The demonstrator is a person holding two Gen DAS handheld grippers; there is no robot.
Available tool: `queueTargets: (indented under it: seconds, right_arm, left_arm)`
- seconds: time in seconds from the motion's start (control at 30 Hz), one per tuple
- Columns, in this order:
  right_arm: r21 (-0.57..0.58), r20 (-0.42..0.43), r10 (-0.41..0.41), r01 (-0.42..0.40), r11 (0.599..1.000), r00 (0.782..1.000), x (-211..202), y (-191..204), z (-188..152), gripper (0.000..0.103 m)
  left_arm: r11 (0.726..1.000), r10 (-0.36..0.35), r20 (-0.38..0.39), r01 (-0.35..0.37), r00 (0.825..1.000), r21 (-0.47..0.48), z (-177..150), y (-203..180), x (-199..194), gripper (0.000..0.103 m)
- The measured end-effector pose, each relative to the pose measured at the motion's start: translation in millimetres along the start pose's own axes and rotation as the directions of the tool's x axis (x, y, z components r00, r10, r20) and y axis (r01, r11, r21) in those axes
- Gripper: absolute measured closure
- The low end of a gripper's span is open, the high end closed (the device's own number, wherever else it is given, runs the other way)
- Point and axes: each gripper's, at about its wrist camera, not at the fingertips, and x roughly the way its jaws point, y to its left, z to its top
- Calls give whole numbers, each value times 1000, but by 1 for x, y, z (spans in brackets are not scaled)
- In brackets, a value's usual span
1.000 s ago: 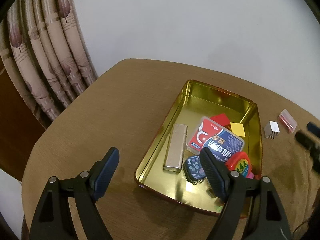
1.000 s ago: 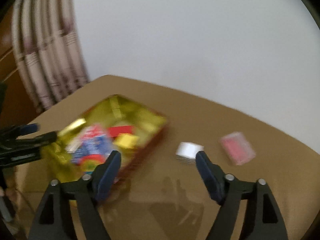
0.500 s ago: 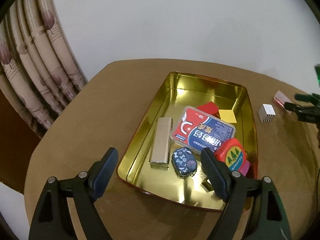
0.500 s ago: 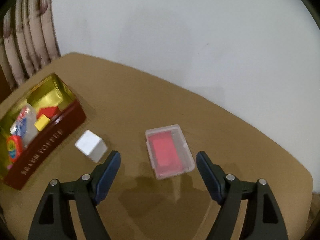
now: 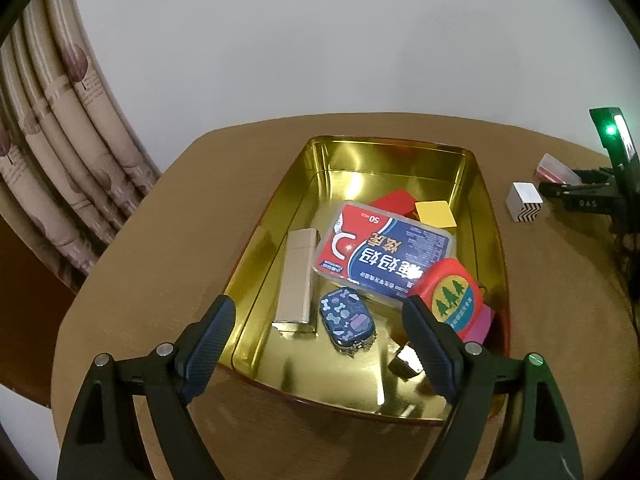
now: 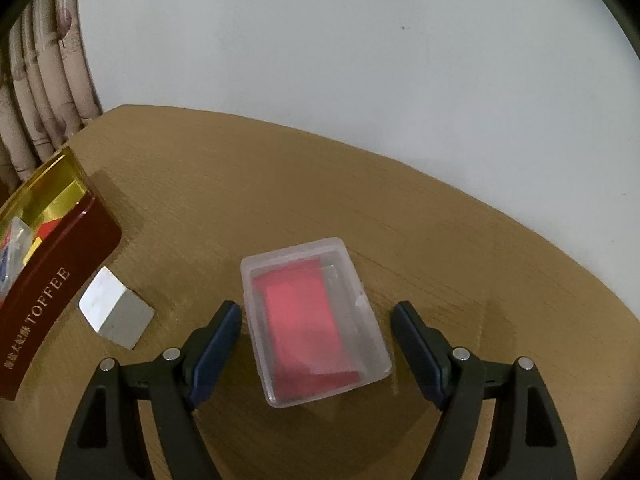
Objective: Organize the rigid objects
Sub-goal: 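Move the right gripper to the clear box with pink contents and grasp it, then grasp the white cube with the left gripper while the right holds the clear box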
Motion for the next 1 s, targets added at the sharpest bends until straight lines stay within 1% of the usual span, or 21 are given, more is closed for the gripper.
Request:
queueTargets:
  seconds: [0.03, 0.07, 0.1, 0.17, 0.23, 0.33, 0.47, 0.57, 0.67, 0.73, 0.83, 0.9, 0.97, 1.0]
  right_arm:
    - [6, 3, -1, 1, 1000, 1000, -2, 2, -1, 30]
    - [13, 5, -11, 11, 1000, 1000, -5, 5, -3, 36]
    - [24, 9, -15, 15, 1000, 1000, -8, 6, -4, 46]
    - [46, 10, -36, 36, 998, 999, -17, 5, -13, 48]
    - [65, 15, -52, 51, 997, 999, -25, 8, -21, 49]
    - [80, 12, -96, 95, 992, 995, -39, 12, -39, 49]
    - [123, 9, -126, 124, 985, 992, -60, 7, -66, 49]
    - [159, 4, -143, 141, 977, 990, -75, 0, -83, 49]
    - [169, -7, -165, 164, 972, 986, -89, -7, -102, 49]
    - [169, -8, -176, 175, 970, 984, -96, -5, -112, 49]
    - [173, -1, -168, 165, 971, 986, -100, -3, -119, 49]
    - [178, -1, -161, 158, 971, 987, -99, -2, -118, 49]
    - [181, 0, -158, 155, 971, 988, -99, -2, -118, 49]
    - [182, 0, -155, 153, 971, 988, -99, -2, -117, 49]
  left_arm:
    - [1000, -1, 2, 1, 1000, -2, 0, 0, -1, 20]
    - [1000, 8, 10, -8, 1000, -4, 0, 0, -2, 20]
    - [1000, 20, 17, -20, 1000, -2, 0, -1, -4, 20]
    - [999, 33, 24, -33, 999, 0, 0, -2, -6, 20]
    - [1000, 31, 31, -31, 999, -3, 0, -5, -10, 20]
    - [1000, 23, 42, -23, 999, 2, -1, -12, -17, 20]
    - [1000, -9, 58, 8, 998, 10, 1, -29, -31, 20]
    - [998, -66, 55, 65, 996, 18, 7, -49, -40, 20]
    - [991, -123, 56, 120, 991, 54, 18, -79, -49, 20]
    - [985, -167, 37, 164, 985, 60, 29, -99, -48, 20]
    - [976, -213, -12, 213, 977, 39, 47, -123, -37, 20]
    - [975, -215, -48, 217, 975, 40, 57, -137, -27, 20]
    - [976, -202, -75, 207, 976, 68, 66, -154, -17, 20]
    - [973, -212, -88, 218, 973, 72, 69, -160, -12, 20]
